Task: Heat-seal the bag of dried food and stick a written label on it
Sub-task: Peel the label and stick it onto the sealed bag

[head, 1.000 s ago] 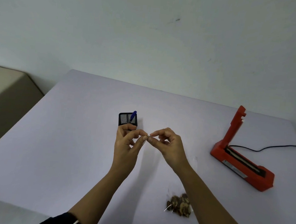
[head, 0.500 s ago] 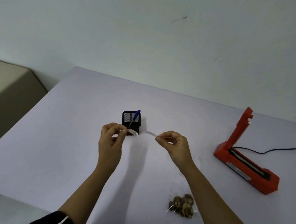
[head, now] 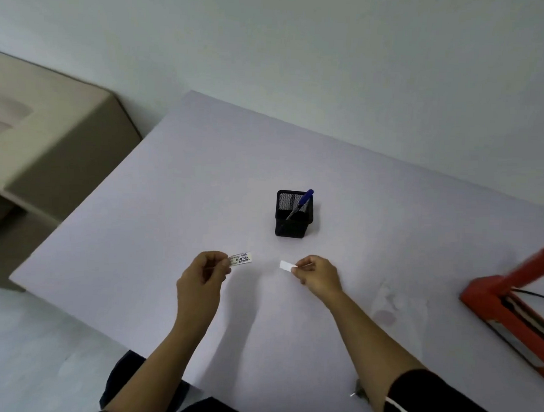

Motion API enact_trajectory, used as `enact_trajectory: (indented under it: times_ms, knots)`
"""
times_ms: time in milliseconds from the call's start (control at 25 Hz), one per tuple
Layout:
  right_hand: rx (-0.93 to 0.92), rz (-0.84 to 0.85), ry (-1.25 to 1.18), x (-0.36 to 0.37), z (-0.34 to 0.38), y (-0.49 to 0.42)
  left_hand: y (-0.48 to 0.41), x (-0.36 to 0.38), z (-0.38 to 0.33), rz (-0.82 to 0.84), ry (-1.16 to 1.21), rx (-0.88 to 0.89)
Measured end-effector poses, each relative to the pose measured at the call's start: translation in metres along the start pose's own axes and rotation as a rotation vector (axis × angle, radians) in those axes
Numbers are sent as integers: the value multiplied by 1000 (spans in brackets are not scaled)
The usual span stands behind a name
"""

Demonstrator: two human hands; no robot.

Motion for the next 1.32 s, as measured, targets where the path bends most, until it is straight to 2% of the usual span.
enact_trajectory:
  times_ms: [120, 240, 440, 680, 760, 1040, 1200, 1320]
  knots:
    - [20, -54, 180, 12, -2, -16, -6, -8, 6, 7, -26, -33]
    - [2, -120, 231, 14, 1, -14, -11, -4, 7, 14, -34, -42]
    - [-14, -163, 68, -20, -13, 12, -6, 46, -1, 136, -85, -11]
    - [18, -465, -78, -123, -85, 69, 26, 156, -1, 400, -128, 3]
    - [38, -517, -103, -150, -122, 86, 42, 191, 6, 489, -119, -18]
    - [-59, -256, -86, -148, -182, 85, 87, 271, 44, 686, -119, -146]
    - [-94, -313, -129, -141, -192, 80, 85, 282, 62, 652, -411, 43]
    - [-121, -323, -146, -140, -196, 79, 81, 286, 63, 628, -470, 160]
Point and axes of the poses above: each hand's wrist, its own y-axis away from the middle knuckle, its own x-axis out of the palm, z = x × y, the point moved 2 cm from there along -y, towards the middle knuckle
